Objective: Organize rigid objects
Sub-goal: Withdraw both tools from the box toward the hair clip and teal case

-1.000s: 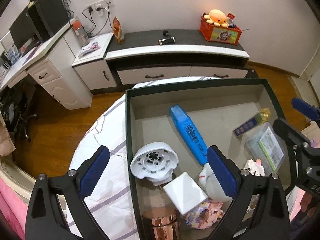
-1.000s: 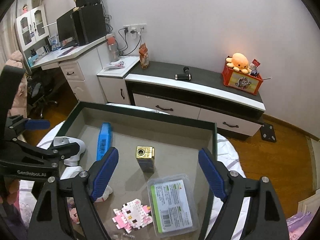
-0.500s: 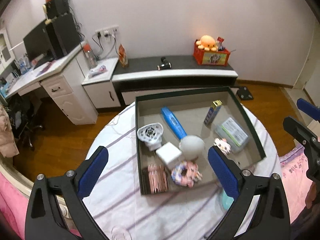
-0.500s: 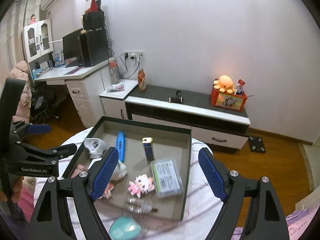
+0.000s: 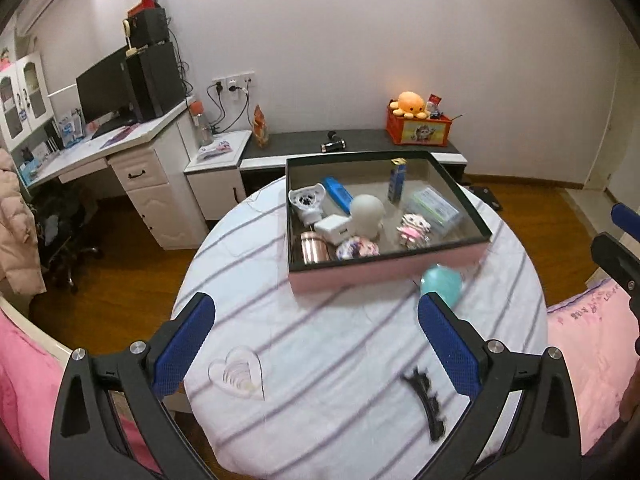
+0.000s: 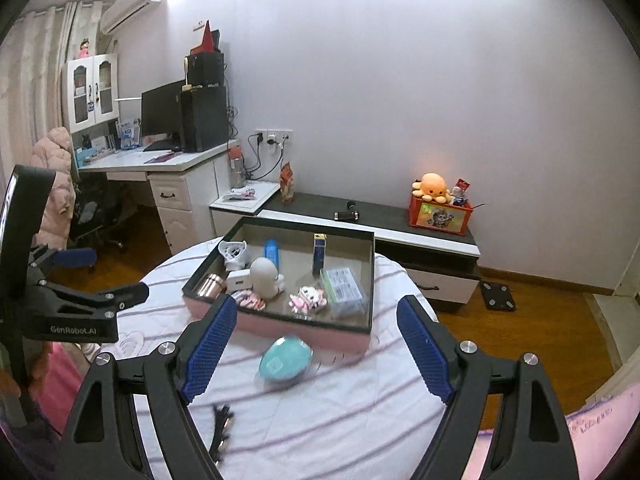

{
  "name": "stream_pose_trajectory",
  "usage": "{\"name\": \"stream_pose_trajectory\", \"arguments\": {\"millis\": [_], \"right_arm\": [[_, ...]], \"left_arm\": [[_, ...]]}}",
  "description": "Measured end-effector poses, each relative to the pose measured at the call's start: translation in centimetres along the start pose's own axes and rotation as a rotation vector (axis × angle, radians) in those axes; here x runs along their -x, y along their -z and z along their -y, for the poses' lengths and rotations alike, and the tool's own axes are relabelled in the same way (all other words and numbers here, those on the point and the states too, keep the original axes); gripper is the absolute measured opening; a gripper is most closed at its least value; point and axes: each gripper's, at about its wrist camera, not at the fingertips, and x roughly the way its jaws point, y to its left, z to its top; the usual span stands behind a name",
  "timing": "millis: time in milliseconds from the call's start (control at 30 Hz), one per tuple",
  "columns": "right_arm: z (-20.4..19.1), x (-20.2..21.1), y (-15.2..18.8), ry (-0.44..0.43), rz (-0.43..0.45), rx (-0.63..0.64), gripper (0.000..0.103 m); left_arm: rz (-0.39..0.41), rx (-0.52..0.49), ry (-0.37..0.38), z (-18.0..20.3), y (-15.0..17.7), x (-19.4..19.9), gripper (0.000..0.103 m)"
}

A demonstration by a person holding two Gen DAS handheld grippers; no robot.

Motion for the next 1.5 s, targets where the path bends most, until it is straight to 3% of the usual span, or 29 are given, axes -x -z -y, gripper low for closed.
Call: {"name": "stream_pose_trajectory", "arguments": {"millis": [67, 167, 333, 467, 900, 1200, 1500], "right_arm": [[-0.4, 1.4, 1.1, -0.004, 0.015, -0.013, 0.084], [-0.6, 2.3, 2.3, 0.009, 0.022, -0.027, 0.084], [-0.4, 2.4, 5.0, -0.019, -0.025, -0.082, 0.084], [-0.1, 2.1, 5.9, -0.026, -0.051, -0.095, 0.084], [0.6, 1.4, 5.9, -0.017, -0.083, -0.12, 0.084], [0.4, -2.6, 5.6, -0.027, -0.173, -0.123, 0.084], [-0.6, -11.9, 6.7, -0.052, -0.369, -0.113, 0.084]], "left_arm": [[0.017, -0.001, -0.023, 0.4, 1.4, 1.1, 0.103], [0.026, 0.005, 0.007, 1.0, 3.1, 2.3, 0.103], [0.008, 0.026, -0.018, 1.6, 5.5, 3.1, 0.103], [-0.003, 0.013, 0.03, 1.8, 6.1, 3.6, 0.103], [-0.047, 0.001, 0.014, 2.3, 6.0, 2.3, 0.103], [-0.121, 0.003, 0.02, 2.0, 5.6, -1.1, 0.103], [-0.28, 0.021, 0.078, 1.2, 6.7, -7.8, 0.103]]}}
